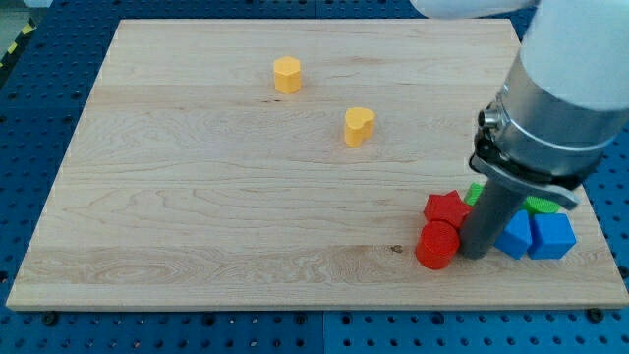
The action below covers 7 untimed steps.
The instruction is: Slide the red star closer to the yellow hexagon
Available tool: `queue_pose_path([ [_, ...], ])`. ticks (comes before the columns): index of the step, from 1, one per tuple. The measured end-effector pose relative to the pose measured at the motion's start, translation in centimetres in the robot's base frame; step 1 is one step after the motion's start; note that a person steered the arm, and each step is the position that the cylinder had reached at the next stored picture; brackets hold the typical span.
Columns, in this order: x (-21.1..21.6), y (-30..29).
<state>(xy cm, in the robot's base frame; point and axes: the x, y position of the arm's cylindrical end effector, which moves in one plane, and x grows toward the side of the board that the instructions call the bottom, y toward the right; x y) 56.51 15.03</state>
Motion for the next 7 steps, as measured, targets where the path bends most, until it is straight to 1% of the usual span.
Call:
queue_pose_path([
  [1,-2.0,-1.5],
  [2,-3.9,-4.1],
  [3,-5.9,-8.4],
  [4,-6.2,-10.1],
  [5,-6.2,-7.8],
  [7,-6.4,1.4],
])
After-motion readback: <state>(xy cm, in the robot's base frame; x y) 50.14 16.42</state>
